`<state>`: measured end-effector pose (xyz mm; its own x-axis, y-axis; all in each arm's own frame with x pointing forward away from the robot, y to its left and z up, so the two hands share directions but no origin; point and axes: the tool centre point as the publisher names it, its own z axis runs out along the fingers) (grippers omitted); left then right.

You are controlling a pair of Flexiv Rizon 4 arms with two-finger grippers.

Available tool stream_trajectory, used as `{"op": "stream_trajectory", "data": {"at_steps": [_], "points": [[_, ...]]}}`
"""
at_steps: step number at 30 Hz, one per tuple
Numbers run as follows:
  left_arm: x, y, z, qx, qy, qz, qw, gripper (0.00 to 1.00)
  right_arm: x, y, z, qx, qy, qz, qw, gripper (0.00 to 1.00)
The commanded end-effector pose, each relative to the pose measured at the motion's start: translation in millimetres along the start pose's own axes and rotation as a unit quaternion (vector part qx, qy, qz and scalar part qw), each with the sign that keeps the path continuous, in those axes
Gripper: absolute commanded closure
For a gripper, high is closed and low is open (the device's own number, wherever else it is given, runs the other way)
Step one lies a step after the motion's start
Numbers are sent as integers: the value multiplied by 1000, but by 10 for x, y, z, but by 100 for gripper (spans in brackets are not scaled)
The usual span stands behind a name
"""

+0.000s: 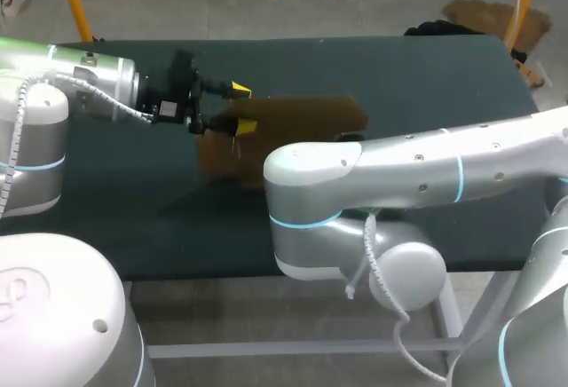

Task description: Assemble the packaging by folding the flat box into shape, placing the metal phone stand inside, and closing the box properly

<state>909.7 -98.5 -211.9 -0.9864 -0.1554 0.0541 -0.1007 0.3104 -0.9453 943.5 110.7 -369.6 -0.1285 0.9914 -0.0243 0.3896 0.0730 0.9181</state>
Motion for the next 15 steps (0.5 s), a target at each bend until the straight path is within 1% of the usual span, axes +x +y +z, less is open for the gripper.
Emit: {"op": "stream_trajectory", "data": {"at_steps": [1,2,3,5,7,15], "points": [[140,-20,-141,-17,-45,3,999,0,2,8,7,5,-1,4,1000,100],[147,-14,-170,-17,-52,2,998,0,-7,8,7,8,18,6,1000,100],[151,-7,-203,-21,-64,3,998,0,-15,6,14,-1,47,12,999,100],[162,4,-255,-31,-78,6,996,0,-29,11,6,-1,55,4,998,100],[166,26,-324,-39,-91,6,995,0,-31,17,-6,-5,74,6,997,100],[211,57,-522,-57,-129,9,990,0,-90,24,-50,-8,100,9,995,100]]}}
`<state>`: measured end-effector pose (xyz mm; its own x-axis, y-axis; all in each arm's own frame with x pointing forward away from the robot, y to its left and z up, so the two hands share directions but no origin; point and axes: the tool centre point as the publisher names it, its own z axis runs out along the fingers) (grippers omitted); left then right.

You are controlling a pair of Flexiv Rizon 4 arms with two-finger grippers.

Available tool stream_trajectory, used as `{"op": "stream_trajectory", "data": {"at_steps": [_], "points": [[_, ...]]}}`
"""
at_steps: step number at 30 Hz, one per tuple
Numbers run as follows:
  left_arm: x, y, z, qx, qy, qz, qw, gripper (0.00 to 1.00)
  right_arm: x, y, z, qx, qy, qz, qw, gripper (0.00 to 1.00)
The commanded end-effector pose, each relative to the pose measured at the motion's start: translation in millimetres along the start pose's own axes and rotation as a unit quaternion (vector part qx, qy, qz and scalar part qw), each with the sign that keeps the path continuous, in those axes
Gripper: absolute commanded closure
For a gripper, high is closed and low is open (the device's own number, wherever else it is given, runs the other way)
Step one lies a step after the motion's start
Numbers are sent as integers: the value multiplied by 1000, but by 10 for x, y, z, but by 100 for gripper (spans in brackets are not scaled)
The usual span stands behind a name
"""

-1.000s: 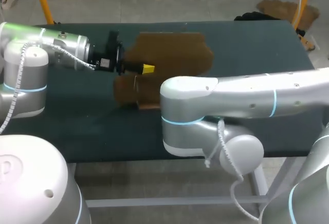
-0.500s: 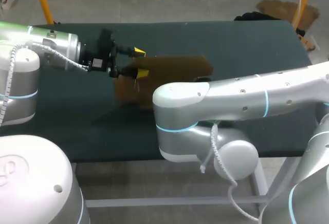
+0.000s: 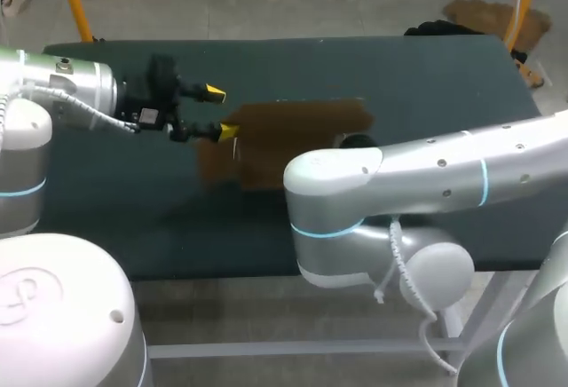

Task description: Assemble the packaging by folding the flat box into shape, placing the metal phone stand inside, and closing the box properly

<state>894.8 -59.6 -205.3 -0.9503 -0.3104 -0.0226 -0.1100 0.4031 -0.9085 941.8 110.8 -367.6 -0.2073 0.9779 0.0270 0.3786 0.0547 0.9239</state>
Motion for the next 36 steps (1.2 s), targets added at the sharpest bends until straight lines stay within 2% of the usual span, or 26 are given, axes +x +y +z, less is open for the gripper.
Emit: {"op": "stream_trajectory", "data": {"at_steps": [1,11,17,23,28,36], "points": [[101,-1,-158,-10,-46,3,999,0,-97,17,-41,-2,63,3,998,100],[120,77,-377,-19,-75,4,997,0,-120,50,-106,-8,136,0,991,100],[112,94,-482,-21,-71,12,997,0,-122,48,-136,-9,177,3,984,100],[83,98,-576,-27,-69,30,997,0,-117,37,-141,-2,223,7,975,100],[70,95,-639,-40,-68,42,996,0,-107,30,-145,21,240,4,971,100],[32,88,-745,-58,-73,54,994,0,-75,26,-140,35,286,8,958,100]]}}
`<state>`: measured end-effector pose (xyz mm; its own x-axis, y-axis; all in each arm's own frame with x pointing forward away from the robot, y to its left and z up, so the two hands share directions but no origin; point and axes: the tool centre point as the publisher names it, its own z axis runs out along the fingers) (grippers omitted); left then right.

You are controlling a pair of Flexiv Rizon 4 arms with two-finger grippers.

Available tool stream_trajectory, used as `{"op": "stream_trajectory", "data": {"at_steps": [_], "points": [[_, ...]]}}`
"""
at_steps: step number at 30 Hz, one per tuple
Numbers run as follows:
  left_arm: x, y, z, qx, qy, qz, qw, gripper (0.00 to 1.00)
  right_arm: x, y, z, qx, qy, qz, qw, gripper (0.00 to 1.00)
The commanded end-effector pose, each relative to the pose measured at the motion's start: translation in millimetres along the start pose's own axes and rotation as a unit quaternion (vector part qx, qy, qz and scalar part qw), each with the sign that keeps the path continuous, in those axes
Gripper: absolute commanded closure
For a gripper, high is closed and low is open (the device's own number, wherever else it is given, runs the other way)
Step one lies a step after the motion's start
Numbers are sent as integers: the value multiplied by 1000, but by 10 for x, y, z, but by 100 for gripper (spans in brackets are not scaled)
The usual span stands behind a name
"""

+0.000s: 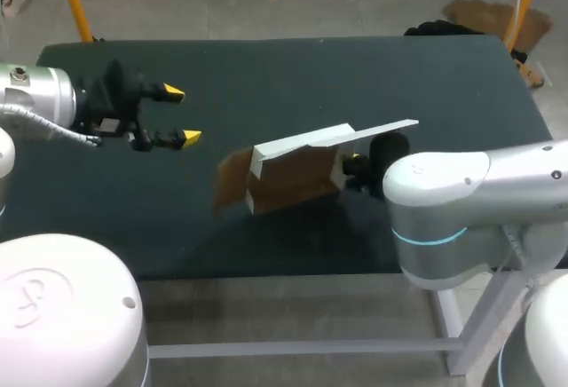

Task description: Assemble the packaging by folding the flat box into shape, placing the metal phone stand inside, and closing the box properly

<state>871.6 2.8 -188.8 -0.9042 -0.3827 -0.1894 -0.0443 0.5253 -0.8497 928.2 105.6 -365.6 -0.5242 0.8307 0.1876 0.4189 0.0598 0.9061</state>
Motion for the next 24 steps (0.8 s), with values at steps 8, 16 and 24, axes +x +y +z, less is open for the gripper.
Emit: {"op": "stream_trajectory", "data": {"at_steps": [8,16,24], "points": [[-45,-42,-140,-19,10,16,1000,0,-11,85,-2,51,128,8,990,100],[-112,5,-247,-42,40,16,998,0,-16,81,1,106,161,36,981,100],[-112,5,-247,-42,40,16,998,0,-14,76,-16,110,140,31,984,100]]}}
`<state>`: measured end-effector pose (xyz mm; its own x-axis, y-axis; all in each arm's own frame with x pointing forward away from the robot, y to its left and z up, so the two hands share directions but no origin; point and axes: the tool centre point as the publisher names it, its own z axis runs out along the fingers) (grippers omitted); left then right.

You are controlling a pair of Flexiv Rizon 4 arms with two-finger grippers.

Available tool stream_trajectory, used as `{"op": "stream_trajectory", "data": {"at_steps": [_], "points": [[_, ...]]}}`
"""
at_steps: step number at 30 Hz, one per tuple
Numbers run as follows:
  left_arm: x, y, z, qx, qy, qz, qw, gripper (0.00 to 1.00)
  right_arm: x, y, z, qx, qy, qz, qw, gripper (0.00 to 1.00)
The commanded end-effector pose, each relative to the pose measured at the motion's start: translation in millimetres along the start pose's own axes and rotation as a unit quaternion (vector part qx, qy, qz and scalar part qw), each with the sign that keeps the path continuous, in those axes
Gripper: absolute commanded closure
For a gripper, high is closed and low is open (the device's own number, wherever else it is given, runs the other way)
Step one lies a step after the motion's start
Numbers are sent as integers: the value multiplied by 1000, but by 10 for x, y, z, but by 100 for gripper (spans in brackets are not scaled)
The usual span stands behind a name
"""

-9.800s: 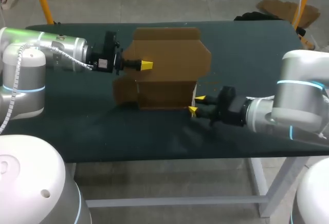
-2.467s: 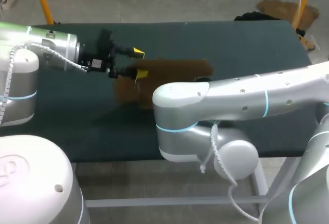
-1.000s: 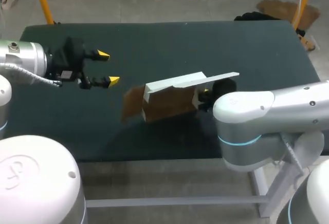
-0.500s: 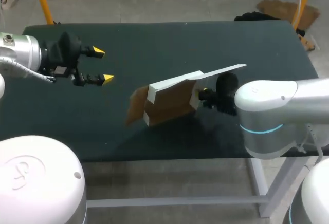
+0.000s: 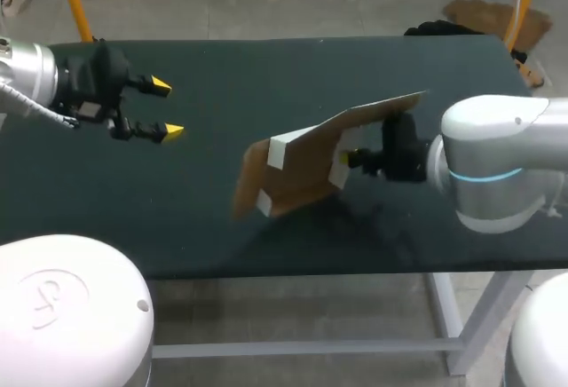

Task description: Assemble the packaging by folding the flat box into shape, placing the metal phone stand inside, and closing the box properly

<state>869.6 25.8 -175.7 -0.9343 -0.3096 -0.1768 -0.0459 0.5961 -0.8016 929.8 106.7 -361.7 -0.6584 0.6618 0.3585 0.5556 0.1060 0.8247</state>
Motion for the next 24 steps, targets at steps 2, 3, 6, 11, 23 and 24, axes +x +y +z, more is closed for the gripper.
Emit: {"op": "stream_trajectory", "data": {"at_steps": [2,3,6,11,23,24], "points": [[-18,-5,-1,-2,4,0,1000,0,-13,31,-29,35,6,1,999,100],[-18,-5,-1,-2,4,0,1000,0,-13,31,-29,35,6,1,999,100],[-18,-5,-1,-2,4,0,1000,0,-13,31,-29,35,6,1,999,100],[-44,-13,36,-20,-4,46,999,0,-74,35,-37,116,5,48,992,100],[-53,37,83,-57,40,95,993,0,-186,7,-185,200,26,86,976,100],[-54,43,87,-61,45,96,992,0,-197,2,-190,207,27,87,974,100]]}}
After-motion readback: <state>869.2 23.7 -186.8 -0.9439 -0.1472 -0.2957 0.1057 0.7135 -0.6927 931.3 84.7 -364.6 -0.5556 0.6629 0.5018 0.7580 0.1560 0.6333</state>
